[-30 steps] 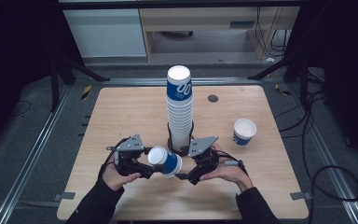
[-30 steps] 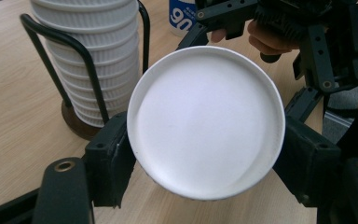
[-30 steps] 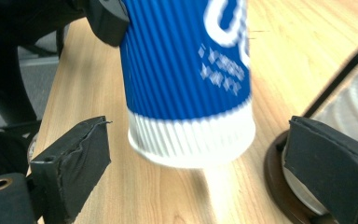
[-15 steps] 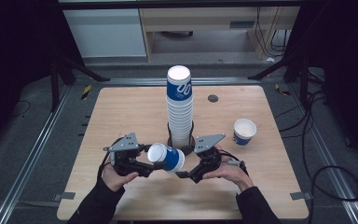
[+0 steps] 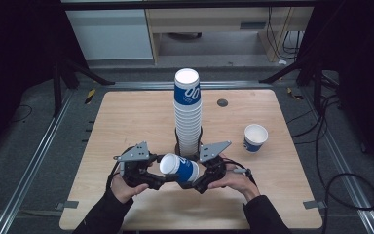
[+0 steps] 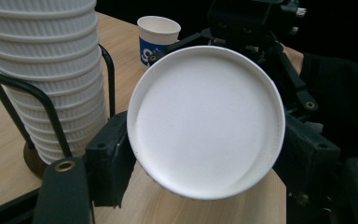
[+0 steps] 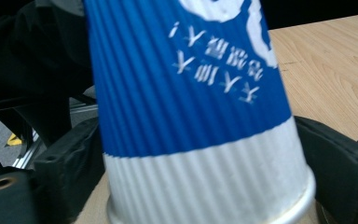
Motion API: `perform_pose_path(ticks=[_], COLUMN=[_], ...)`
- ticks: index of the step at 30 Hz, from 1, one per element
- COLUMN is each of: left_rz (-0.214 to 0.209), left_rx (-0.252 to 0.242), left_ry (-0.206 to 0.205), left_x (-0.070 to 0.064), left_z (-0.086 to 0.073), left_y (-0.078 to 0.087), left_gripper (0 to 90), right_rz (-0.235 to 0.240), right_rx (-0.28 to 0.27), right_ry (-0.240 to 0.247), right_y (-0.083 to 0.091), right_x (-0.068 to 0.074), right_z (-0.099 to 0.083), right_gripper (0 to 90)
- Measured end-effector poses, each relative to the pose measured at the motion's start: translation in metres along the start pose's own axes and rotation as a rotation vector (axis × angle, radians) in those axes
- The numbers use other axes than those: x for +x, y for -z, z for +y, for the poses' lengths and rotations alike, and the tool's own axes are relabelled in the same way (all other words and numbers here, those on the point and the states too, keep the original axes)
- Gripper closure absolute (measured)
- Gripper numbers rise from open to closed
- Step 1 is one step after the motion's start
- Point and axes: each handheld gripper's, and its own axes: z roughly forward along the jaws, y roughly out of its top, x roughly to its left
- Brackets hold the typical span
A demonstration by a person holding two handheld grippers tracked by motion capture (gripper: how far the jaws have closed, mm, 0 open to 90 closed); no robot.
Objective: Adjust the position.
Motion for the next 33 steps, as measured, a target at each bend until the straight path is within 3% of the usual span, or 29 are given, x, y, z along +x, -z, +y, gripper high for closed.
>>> perform_pose_path(ticks=[4,15,19,22,28,33], left_rz=[-0.012,-0.011,0.000,0.008,0.020,0.008], left_rx=[0.003,0.005,0.007,0.012,0.091,0.211], left_ry=[0.012,0.014,0.008,0.009,-0.001,-0.010], left_x=[0.002,0.004,0.004,0.007,0.012,0.015], left_z=[-0.001,0.000,0.002,0.003,-0.001,-0.009], left_y=[0.000,0.001,0.005,0.010,0.010,-0.004], left_gripper=[27.5,25.4,21.0,19.0,16.2,15.1], right_rz=[0.003,0.009,0.000,-0.034,-0.093,-0.110], right_rx=[0.000,0.001,0.002,0.026,0.082,0.148], right_ry=[0.011,0.010,0.019,0.042,0.078,0.103], right_y=[0.000,0.003,0.007,0.012,0.019,0.015], right_x=[0.000,-0.001,-0.001,-0.001,-0.002,0.000], right_z=[-0.001,-0.001,0.000,0.001,0.001,-0.002], right_gripper=[14.2,16.3,16.5,16.3,16.1,16.0])
